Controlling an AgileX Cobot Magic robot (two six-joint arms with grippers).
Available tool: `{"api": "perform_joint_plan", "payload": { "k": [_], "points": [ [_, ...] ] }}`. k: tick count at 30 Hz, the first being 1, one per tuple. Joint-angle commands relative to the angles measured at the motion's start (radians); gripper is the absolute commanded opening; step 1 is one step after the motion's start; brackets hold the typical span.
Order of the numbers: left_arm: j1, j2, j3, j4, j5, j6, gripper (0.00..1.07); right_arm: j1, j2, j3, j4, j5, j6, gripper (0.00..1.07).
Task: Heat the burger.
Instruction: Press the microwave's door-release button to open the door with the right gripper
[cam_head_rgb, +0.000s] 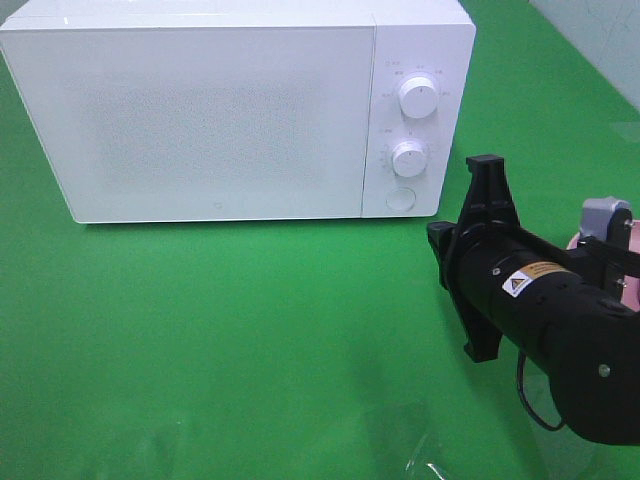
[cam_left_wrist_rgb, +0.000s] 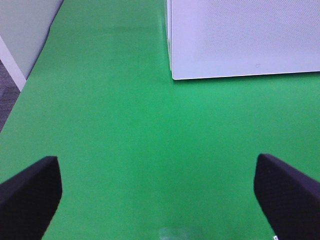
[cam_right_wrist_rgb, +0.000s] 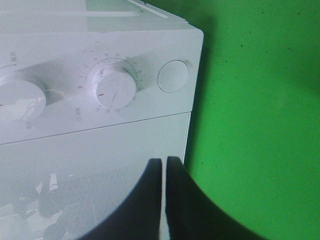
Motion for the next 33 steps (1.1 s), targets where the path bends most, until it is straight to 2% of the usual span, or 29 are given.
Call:
{"api": "perform_joint_plan", "payload": {
  "k": [1, 7, 14, 33],
  "points": [
    [-0.003, -0.025, 0.003, -0.009, -0.01, -0.006, 1.03, -0.007, 0.022, -0.023, -0.019, -0.006, 0.008, 0.0],
    [-0.003, -0.025, 0.003, -0.009, -0.01, -0.006, 1.03, -0.086, 0.091, -0.106, -0.121, 0.065, 0.041, 0.0],
    [-0.003, -0.025, 0.003, -0.009, -0.01, -0.006, 1.03, -0.163, 0.146, -0.184, -0.185, 0.119, 0.057, 0.0],
    [-0.003, -0.025, 0.003, -0.009, -0.01, -0.006, 1.03, -0.286, 0.278, -0.359, -0.275, 0.221, 0.071, 0.0]
  ]
}}
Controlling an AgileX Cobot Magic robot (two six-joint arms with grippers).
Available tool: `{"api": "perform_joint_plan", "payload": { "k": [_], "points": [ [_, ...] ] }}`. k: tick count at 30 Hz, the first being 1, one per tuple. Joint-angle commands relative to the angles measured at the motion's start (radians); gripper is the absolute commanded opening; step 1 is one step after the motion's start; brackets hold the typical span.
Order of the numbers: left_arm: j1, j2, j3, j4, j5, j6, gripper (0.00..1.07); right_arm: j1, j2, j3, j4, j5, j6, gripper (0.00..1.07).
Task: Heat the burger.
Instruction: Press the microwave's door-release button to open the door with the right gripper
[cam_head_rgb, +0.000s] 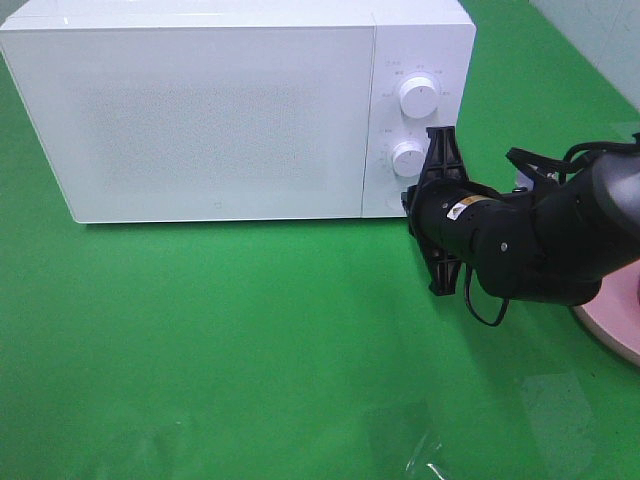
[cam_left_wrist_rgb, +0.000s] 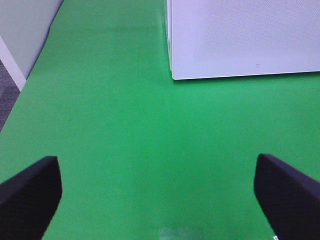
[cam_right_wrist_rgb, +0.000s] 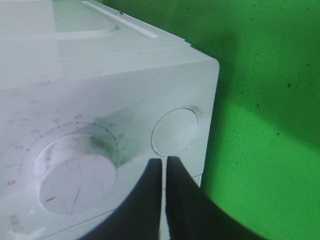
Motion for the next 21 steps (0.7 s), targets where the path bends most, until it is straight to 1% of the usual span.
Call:
{"api": "perform_joint_plan", "payload": {
  "k": [1, 4, 6, 9, 13, 21],
  "points": [
    [-0.003, -0.025, 0.003, -0.009, -0.01, -0.006, 1.03, -0.008, 0.023, -0.039, -0.016, 0.025, 0.008, 0.0],
    [-0.003, -0.025, 0.003, -0.009, -0.01, -0.006, 1.03, -0.009, 0.039, -0.055, -0.013, 0.024, 0.008, 0.0],
    [-0.003, -0.025, 0.003, -0.009, -0.01, -0.006, 1.03, -0.02, 0.073, -0.087, -0.005, 0.029, 0.008, 0.0],
    [-0.003, -0.025, 0.003, -0.009, -0.01, -0.006, 1.03, -0.02, 0.079, -0.092, 0.003, 0.025, 0.007, 0.0],
    [-0.003, -0.025, 0.003, -0.009, -0.01, -0.006, 1.03, -0.032, 0.107, -0.129, 0.011, 0.024, -0.003, 0.0],
    [-0.003, -0.021, 0.003, -0.009, -0.01, -0.006, 1.03, -0.032, 0.136, -0.157, 0.047, 0.021, -0.019, 0.0]
  ]
}}
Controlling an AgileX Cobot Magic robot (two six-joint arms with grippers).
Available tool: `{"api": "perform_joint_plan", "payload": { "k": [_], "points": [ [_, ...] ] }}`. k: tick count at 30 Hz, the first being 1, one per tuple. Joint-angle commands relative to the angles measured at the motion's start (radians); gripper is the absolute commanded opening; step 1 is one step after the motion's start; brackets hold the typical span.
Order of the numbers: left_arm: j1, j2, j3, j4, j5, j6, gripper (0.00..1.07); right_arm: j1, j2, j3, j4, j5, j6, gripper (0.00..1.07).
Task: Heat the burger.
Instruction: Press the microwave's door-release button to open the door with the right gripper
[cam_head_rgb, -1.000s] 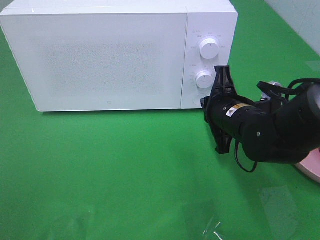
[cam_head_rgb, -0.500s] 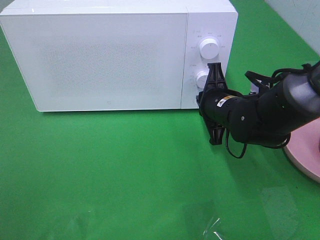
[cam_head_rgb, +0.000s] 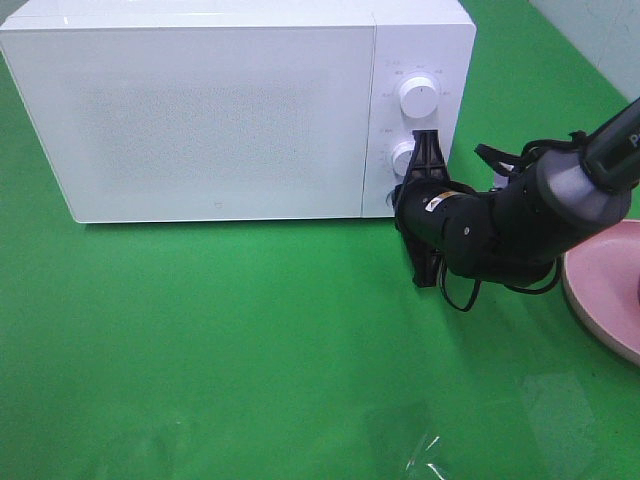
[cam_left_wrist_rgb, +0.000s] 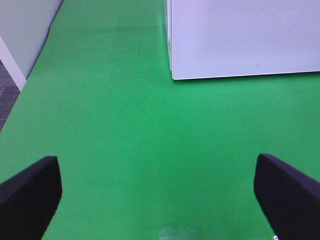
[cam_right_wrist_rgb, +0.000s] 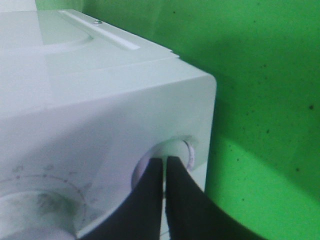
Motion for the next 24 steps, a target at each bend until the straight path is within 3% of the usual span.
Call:
{"api": "perform_joint_plan", "payload": {
  "k": [1, 12, 24],
  "points": [
    [-0.003, -0.021, 0.003, -0.009, -0.01, -0.006, 1.03, -0.007, 0.008, -0.022, 0.02, -0.031, -0.016, 0.0],
    [-0.003, -0.02, 0.003, -0.009, -0.01, -0.006, 1.03, -0.007, 0.008, -0.028, 0.071, -0.202, -0.052, 0.0],
    [-0.003, -0.02, 0.003, -0.009, -0.01, -0.006, 1.03, -0.004, 0.014, -0.101, 0.109, -0.414, -0.028, 0.0]
  ]
}}
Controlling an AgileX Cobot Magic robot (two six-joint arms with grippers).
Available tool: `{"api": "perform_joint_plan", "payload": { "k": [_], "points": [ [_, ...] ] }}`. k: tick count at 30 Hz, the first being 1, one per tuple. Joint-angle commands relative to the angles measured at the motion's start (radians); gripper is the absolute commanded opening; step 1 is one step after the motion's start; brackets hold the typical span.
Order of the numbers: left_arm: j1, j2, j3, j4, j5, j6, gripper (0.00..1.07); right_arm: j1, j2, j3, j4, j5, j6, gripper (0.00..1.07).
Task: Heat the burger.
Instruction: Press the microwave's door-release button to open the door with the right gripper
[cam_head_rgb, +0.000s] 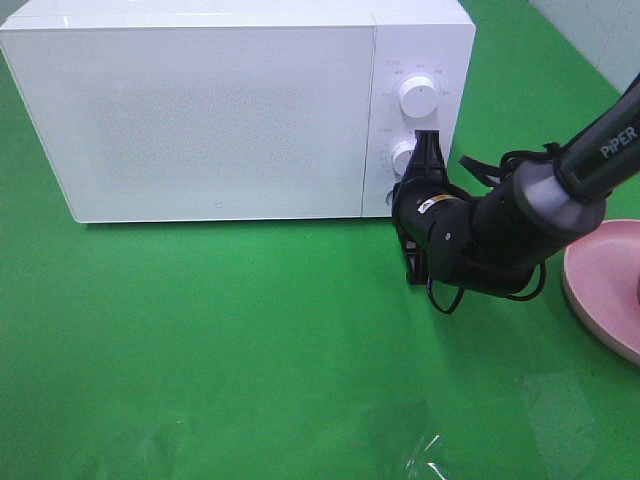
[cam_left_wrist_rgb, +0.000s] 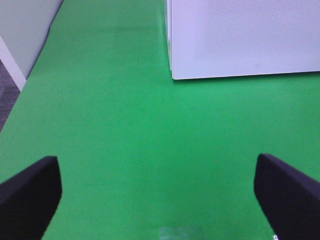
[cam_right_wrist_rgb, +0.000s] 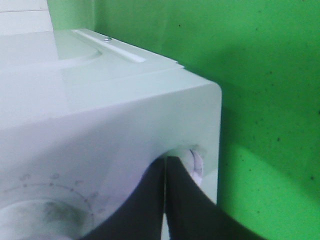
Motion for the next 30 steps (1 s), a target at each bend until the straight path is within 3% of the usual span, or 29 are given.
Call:
{"api": "perform_joint_plan", "payload": {
  "k": [1, 16, 30],
  "points": [
    [-0.003, -0.02, 0.003, -0.009, -0.01, -0.006, 1.03, -0.029, -0.011, -0.086, -0.006, -0.352, -0.002, 0.0],
    [-0.003, -0.02, 0.003, -0.009, -0.01, -0.006, 1.03, -0.031, 0.044, -0.165, -0.038, -0.504, -0.003, 0.0],
    [-0.003, -0.02, 0.003, -0.009, -0.01, -0.006, 1.03, -0.017, 0.024, -0.151, -0.013, -0.239, -0.017, 0.0]
  ]
}}
